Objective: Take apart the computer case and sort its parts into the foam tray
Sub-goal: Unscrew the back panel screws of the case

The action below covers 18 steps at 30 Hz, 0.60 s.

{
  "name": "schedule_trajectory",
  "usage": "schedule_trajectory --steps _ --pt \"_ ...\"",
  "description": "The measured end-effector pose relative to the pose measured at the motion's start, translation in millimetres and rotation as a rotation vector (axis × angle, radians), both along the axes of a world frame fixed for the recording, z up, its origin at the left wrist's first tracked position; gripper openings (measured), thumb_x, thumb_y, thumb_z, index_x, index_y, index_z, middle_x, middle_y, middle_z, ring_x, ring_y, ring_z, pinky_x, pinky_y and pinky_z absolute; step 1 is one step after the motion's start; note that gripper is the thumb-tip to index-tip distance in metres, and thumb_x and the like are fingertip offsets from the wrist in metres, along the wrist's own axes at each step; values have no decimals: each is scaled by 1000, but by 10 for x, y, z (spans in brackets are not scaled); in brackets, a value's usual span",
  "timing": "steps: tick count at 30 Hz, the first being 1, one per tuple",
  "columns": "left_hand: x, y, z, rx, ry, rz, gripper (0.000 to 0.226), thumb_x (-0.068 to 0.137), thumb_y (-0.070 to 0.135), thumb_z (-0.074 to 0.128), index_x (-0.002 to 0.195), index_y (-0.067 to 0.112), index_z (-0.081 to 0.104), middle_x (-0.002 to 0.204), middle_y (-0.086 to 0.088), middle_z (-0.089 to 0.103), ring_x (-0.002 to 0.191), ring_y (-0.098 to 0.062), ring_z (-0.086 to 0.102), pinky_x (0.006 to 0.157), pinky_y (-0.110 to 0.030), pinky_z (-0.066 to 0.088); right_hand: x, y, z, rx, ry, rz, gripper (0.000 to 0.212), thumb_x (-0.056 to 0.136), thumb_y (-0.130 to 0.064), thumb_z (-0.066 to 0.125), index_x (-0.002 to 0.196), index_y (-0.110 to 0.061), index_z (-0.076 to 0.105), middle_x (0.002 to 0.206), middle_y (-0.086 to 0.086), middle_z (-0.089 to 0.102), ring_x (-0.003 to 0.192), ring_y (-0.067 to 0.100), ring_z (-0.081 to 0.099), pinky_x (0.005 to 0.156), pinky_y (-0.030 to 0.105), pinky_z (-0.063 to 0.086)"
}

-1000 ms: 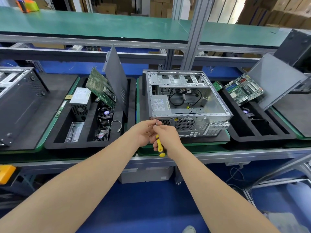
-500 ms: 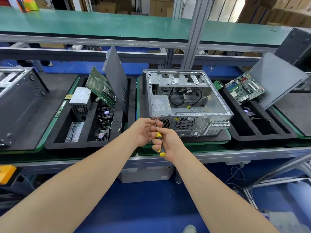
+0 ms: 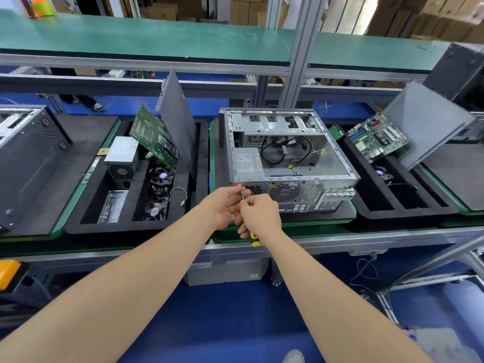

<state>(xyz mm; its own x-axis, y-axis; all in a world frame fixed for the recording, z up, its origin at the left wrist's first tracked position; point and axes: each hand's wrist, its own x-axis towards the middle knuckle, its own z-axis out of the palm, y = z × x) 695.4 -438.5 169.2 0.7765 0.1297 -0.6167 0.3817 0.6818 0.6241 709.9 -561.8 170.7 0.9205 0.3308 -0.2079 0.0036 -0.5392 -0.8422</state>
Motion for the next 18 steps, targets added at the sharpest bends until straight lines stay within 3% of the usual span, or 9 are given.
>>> schedule_trajectory --steps 4,8,14,18 --pt "7 -13 -31 -16 1 25 11 97 22 63 100 13 70 95 0 78 92 -18 68 111 -43 42 -27 9 7 -31 -48 7 32 103 -15 49 80 -9 71 64 15 74 45 24 71 47 38 62" --pt "16 -42 -9 -42 7 38 13 96 22 63 98 13 71 93 1 78 91 -18 66 109 -41 43 -46 -1 -2 -6 -39 -3 30 101 -15 51 81 -9 73 64 13 74 47 24 72 51 44 64" --pt "14 -79 -25 -31 17 36 15 95 25 61 96 14 71 89 3 78 101 -19 50 77 -33 38 -51 -11 -23 10 -37 -11 29 101 -17 54 81 -11 75 65 12 74 48 26 72 54 48 65" --pt "7 -86 -21 -36 22 36 15 95 25 62 95 14 72 89 2 77 96 -18 53 77 -32 40 -50 -23 -22 25 -1 -5 29 102 -19 55 82 -11 75 65 12 74 49 28 72 55 50 65"
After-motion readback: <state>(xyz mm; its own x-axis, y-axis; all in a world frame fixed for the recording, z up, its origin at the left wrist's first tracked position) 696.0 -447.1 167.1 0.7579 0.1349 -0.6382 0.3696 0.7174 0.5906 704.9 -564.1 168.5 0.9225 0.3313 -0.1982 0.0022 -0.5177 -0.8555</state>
